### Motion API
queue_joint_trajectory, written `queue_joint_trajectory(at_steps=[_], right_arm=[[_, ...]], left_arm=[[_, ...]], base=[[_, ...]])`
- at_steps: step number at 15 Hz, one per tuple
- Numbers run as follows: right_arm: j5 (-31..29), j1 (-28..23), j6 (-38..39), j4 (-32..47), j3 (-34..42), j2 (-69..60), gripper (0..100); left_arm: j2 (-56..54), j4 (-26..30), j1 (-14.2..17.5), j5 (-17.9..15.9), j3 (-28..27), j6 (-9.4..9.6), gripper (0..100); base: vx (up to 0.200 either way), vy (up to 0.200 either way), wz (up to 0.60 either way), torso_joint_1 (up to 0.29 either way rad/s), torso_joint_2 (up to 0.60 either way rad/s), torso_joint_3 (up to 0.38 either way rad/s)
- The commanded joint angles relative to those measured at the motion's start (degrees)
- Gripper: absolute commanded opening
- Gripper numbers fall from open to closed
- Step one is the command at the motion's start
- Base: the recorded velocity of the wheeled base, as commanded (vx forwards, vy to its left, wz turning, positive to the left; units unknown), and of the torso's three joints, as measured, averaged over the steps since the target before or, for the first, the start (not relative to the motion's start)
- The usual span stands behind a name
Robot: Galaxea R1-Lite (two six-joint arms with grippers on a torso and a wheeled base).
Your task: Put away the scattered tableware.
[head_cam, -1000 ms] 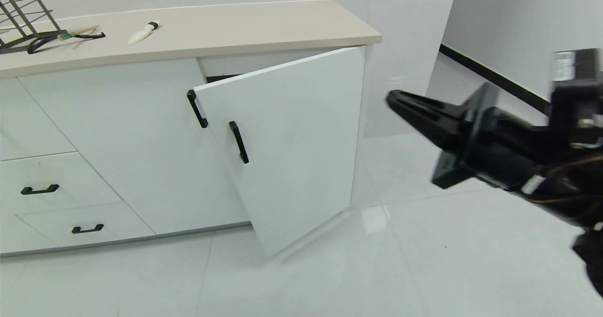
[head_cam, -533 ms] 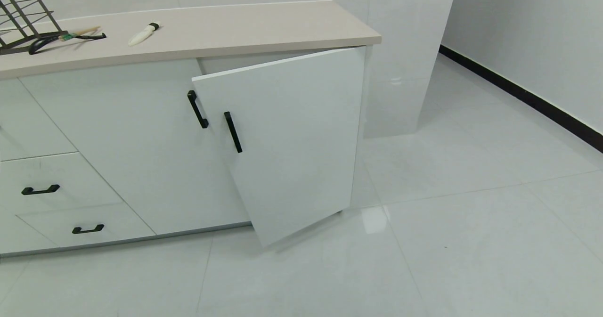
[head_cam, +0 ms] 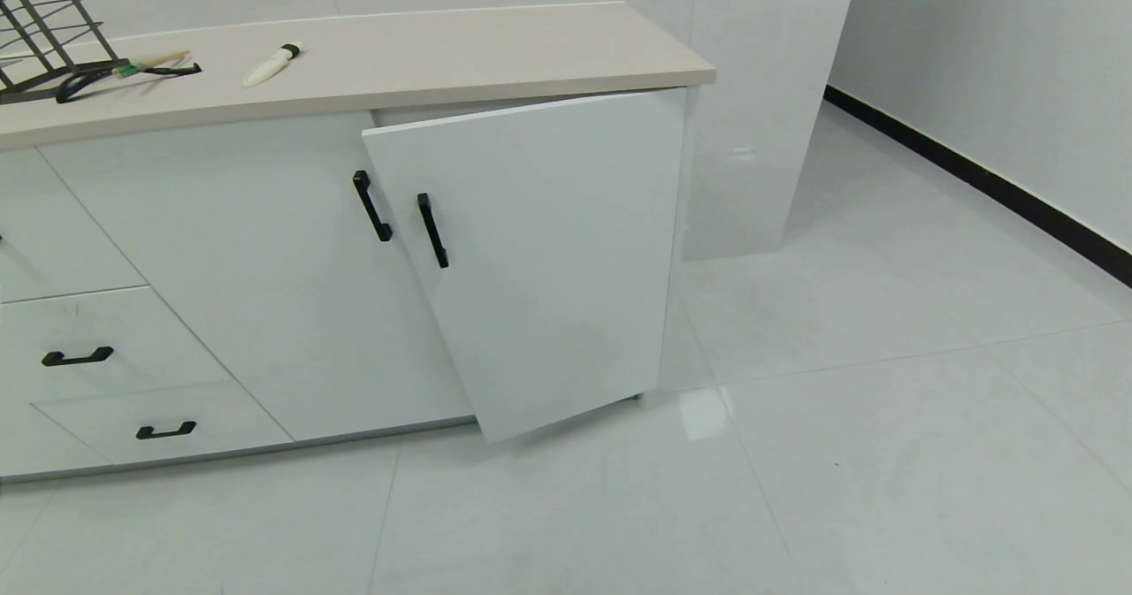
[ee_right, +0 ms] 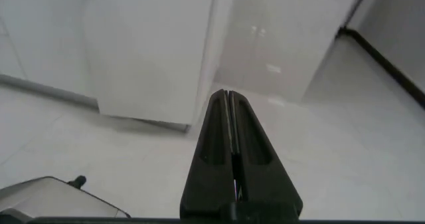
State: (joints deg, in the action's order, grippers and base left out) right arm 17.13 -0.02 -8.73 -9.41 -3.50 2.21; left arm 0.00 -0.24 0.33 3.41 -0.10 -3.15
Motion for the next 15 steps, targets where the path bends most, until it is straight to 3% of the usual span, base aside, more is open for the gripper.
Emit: queue_joint_trajectory(at_steps=[1,5,6,9,15], right_arm=[[-3.50,-0.24,1.87,3.70,3.50,-2.21,0],[-9.92,-0.24,1.96,8.00,3.50,-2.12,0],[-16.51,-0.24,4.33,8.97,3.50,-2.21,0],[-16.34,-0.24,8.03,9.15,3.50,-2.21,0],[-16.34,-0.24,8.03,9.15,3.50,-2.21,0]], left_arm=[[0.00,-0.02,0.02,0.01,0.01,-0.02,100],[0.00,-0.02,0.02,0.01,0.01,-0.02,100],[0.00,-0.02,0.02,0.01,0.01,-0.02,100],[0.00,-0.02,0.02,-0.07,0.01,0.07,100],[0.00,-0.02,0.02,0.01,0.10,0.24,100]], base=[[0.000,0.000,0.00,0.000,0.00,0.000],[0.000,0.000,0.00,0.000,0.00,0.000],[0.000,0.000,0.00,0.000,0.00,0.000],[0.000,0.000,0.00,0.000,0.00,0.000],[0.000,0.200,0.00,0.002,0.00,0.002]])
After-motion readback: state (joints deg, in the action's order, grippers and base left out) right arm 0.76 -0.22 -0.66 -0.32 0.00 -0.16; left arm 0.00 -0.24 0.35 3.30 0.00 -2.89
